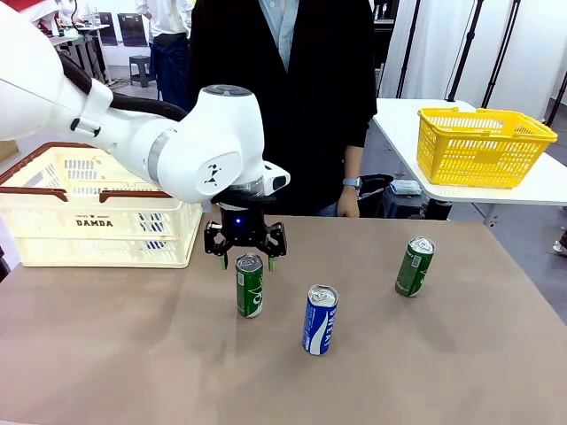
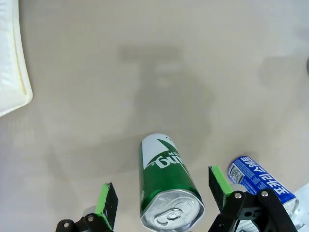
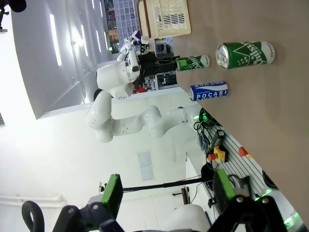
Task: Place the drinks into the Shopping basket.
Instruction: Pick up one drink and place it into the Shopping basket.
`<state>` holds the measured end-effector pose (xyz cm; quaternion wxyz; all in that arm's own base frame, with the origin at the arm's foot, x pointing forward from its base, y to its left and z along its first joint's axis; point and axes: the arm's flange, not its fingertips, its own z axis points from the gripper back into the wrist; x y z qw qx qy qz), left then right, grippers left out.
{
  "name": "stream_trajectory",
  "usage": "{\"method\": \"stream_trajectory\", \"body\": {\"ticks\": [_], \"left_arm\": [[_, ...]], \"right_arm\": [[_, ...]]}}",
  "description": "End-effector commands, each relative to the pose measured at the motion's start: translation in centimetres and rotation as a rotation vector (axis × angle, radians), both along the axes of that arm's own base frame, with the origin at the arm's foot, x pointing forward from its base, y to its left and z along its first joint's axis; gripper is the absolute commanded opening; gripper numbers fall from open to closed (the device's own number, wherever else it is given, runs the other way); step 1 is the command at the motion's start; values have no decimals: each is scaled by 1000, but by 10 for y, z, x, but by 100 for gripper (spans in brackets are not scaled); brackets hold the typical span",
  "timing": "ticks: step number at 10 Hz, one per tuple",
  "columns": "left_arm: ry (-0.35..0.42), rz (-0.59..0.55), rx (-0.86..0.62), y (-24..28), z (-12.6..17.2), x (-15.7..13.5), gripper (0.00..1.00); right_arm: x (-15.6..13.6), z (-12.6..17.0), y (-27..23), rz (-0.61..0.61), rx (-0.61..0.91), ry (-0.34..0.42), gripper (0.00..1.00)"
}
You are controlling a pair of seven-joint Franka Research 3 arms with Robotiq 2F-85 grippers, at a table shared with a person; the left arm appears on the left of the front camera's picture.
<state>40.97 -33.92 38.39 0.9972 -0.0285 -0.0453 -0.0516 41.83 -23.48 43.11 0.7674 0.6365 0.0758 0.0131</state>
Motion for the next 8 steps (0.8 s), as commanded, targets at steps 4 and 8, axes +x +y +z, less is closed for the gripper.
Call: {"method": "stream_trajectory", "body": {"ticks": [4,8], "left_arm": [[29,25,69,-4,-17,1,88],[25,-19,68,-9,-21,0,0]], "right_arm": [[0,7,-4,-1,-4,18,100],[0,7,-4,-1,-4,18,100]]}}
